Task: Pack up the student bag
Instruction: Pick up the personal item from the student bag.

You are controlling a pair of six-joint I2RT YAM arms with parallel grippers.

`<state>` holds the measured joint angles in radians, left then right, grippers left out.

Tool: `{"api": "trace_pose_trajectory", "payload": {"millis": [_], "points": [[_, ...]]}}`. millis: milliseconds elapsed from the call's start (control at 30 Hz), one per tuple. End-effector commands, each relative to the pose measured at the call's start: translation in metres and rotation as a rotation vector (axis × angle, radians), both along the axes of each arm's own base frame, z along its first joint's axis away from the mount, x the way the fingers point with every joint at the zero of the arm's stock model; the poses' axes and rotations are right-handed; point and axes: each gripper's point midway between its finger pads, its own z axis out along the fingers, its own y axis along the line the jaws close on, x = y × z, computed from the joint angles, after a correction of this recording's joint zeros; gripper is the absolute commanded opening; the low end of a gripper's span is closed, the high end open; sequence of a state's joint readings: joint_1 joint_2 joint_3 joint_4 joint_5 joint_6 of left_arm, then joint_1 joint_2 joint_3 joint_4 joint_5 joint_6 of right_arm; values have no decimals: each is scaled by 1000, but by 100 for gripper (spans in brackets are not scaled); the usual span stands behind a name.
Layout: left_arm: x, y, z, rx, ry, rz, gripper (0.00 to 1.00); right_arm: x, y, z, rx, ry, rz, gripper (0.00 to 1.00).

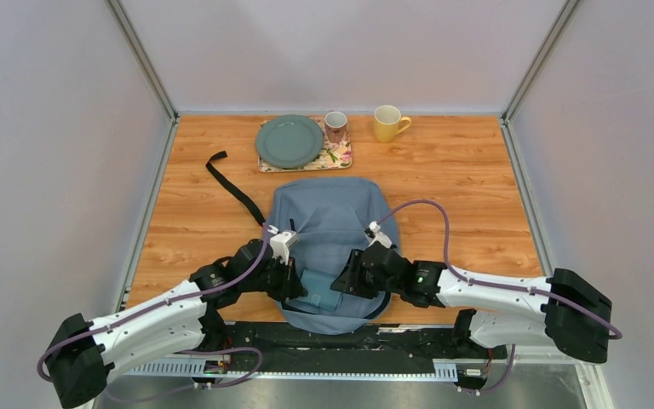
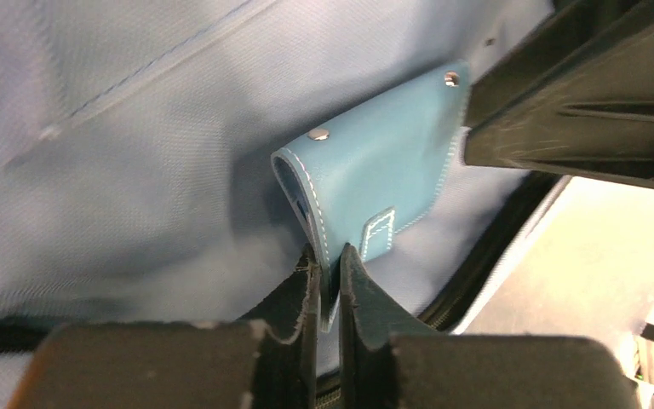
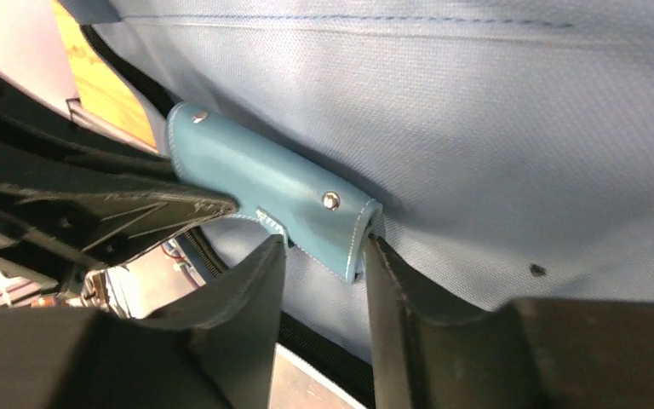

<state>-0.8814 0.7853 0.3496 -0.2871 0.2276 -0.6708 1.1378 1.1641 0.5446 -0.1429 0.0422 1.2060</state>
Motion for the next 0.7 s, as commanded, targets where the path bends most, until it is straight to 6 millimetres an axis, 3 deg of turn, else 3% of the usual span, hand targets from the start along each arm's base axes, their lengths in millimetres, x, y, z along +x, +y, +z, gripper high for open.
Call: {"api": "trace_pose_trajectory", "payload": {"millis": [0, 67, 200, 467, 533, 667], "points": [[3, -30, 50, -173, -102, -106, 3, 16, 7, 42, 63, -109, -36, 46], [2, -31, 53, -180, -118, -115, 0, 21, 0, 43, 40, -136, -61, 55], [4, -29, 56, -178, -168, -142, 0, 27, -17, 50, -5, -215, -72, 62], [-1, -28, 77, -161, -290, -282, 0, 27, -33, 108, 10, -521, 105, 68], [-5, -31, 85, -179, -327, -345, 0, 20, -30, 119, 14, -557, 187, 71], [-20, -42, 111, -253, -361, -497, 0, 12, -19, 120, -51, -612, 375, 71]]}}
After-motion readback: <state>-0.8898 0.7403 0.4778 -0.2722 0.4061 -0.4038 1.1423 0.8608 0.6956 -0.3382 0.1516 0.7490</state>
